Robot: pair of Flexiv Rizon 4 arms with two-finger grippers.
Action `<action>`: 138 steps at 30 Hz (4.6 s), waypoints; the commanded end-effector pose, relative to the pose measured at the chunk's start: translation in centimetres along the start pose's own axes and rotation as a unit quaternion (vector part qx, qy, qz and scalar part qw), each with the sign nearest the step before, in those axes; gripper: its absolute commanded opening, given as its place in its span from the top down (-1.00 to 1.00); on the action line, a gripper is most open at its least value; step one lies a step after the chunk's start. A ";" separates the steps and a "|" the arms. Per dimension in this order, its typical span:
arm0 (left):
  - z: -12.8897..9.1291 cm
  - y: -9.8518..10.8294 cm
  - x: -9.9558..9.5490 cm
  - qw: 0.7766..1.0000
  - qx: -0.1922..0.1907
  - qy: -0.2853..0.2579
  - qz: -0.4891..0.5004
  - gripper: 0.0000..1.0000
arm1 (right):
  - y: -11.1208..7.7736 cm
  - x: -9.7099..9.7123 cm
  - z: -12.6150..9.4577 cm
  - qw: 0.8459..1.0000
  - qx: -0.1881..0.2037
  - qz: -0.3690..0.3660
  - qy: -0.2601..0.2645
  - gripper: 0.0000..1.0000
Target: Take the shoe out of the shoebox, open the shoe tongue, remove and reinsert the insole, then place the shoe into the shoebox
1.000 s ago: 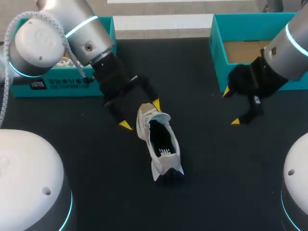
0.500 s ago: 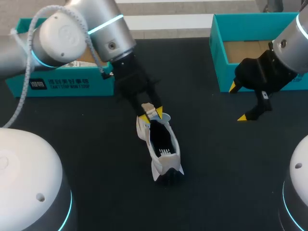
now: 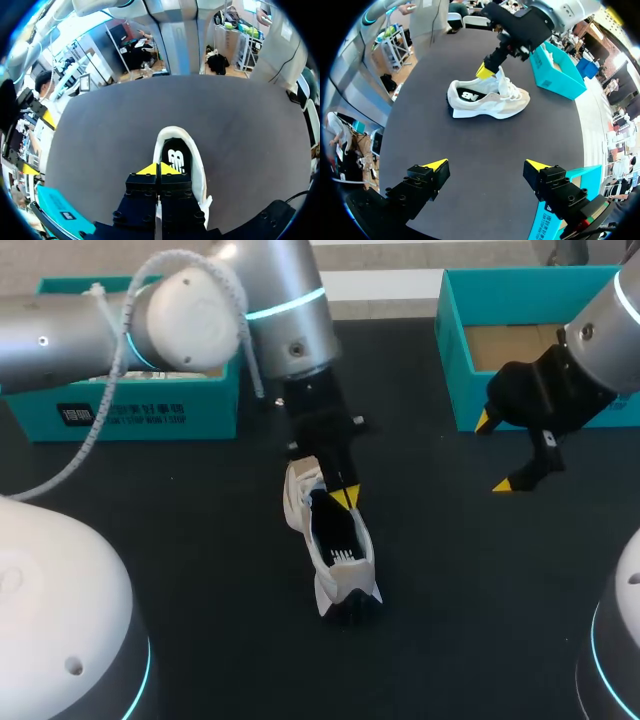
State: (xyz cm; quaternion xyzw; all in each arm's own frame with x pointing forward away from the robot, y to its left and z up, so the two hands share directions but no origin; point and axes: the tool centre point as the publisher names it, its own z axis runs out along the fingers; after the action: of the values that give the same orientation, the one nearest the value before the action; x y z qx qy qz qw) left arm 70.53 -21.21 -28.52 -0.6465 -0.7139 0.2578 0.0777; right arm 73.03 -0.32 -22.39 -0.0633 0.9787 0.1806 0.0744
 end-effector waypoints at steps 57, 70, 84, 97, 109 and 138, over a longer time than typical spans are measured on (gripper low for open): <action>8.4 5.1 4.2 0.963 -0.248 0.081 -0.073 1.00 | -0.1 0.0 0.1 1.000 0.001 0.000 0.000 -1.00; 8.2 3.2 3.1 0.961 -0.266 0.058 -0.049 1.00 | -0.1 0.0 0.1 1.000 0.001 0.000 0.000 -1.00; 9.5 3.1 2.7 0.950 -0.303 0.064 -0.029 1.00 | -0.1 0.0 0.1 1.000 0.001 0.000 0.000 -1.00; 10.4 2.0 1.4 0.957 -0.281 0.067 -0.011 1.00 | -0.1 0.0 0.1 1.000 0.001 0.000 0.000 -1.00; 10.4 2.3 2.2 0.953 -0.293 0.077 -0.018 1.00 | -0.1 0.0 0.1 1.000 0.001 0.000 0.000 -1.00; 3.9 5.5 3.3 0.903 -0.410 0.062 -0.110 -1.00 | -0.1 0.0 0.1 1.000 0.001 0.000 0.000 -1.00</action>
State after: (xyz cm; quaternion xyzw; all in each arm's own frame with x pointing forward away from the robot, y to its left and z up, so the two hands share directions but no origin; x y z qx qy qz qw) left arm 73.28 -18.52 -35.00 -0.5533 -0.8172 -0.1036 -0.1235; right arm 72.95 -0.44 -22.37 -0.0639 0.9784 0.1815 0.0749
